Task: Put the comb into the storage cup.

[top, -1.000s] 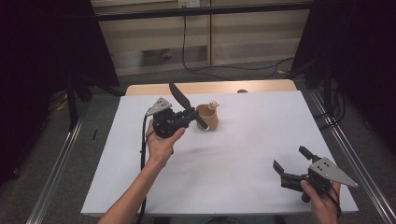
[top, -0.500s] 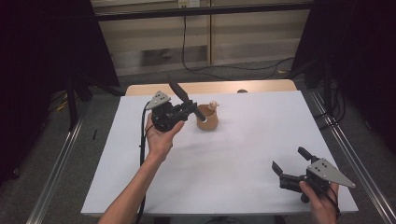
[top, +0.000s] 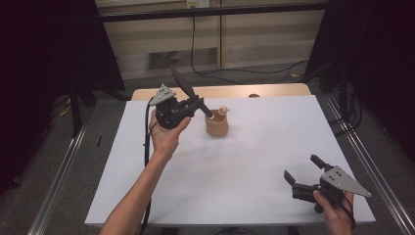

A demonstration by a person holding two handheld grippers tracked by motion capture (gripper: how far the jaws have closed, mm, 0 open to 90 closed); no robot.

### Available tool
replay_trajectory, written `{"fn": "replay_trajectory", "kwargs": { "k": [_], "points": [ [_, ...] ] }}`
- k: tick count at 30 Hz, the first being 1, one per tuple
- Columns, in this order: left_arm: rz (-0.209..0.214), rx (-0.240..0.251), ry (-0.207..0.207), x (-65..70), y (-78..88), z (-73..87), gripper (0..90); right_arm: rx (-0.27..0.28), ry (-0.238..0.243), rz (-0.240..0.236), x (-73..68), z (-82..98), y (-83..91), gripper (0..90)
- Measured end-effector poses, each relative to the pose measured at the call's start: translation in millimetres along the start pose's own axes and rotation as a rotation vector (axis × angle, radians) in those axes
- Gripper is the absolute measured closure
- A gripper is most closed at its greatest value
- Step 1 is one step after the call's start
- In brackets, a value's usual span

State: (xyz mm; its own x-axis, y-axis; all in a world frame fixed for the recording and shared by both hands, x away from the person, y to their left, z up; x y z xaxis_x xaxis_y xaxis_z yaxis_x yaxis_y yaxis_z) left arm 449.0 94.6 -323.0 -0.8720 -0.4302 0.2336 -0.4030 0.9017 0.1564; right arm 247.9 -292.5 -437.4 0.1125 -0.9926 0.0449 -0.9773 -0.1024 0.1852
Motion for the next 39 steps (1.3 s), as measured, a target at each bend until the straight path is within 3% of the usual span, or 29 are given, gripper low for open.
{"fn": "replay_trajectory", "kwargs": {
  "k": [8, 11, 14, 22, 34, 39],
  "points": [
    [-0.012, 0.017, -0.001, -3.7, -7.8, 1.0, 73.2, 0.002, 0.006, -0.013, -1.5, 0.7, -0.5, 0.0],
    [-0.024, 0.026, 0.022, -6.8, -13.3, 2.9, 73.2, 0.003, 0.009, -0.013, -1.8, 1.0, 0.0, 0.0],
    [-0.042, 0.002, -0.010, -9.2, -18.0, 3.5, 73.3, 0.007, 0.008, -0.013, -1.8, 0.6, 0.5, 0.0],
    [-0.053, -0.020, -0.026, -11.2, -26.6, 9.0, 73.2, 0.012, 0.014, -0.020, -2.6, 0.5, 1.5, 0.0],
    [-0.066, -0.033, 0.003, -23.7, -33.8, 16.7, 73.2, -0.001, 0.016, -0.040, -4.1, 2.0, 0.0, 0.0],
    [-0.068, -0.043, -0.013, -27.7, -37.5, 19.6, 73.2, -0.008, 0.018, -0.043, -4.1, 2.4, -0.6, 0.0]
  ]
}}
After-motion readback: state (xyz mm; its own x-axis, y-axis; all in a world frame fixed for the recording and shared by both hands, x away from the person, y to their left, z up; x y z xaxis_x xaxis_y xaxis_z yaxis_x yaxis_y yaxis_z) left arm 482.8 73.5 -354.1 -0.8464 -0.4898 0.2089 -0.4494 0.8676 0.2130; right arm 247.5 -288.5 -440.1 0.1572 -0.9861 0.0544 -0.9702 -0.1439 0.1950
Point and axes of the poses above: each handheld gripper's, and its own axes: y roughly backward along the jaws, z roughly out of its underside, x roughly to its right, the point moved 1 cm from there along -y, roughly forward along the jaws, and after that the axes turned 15 degrees about z, right-handed, at the moved point
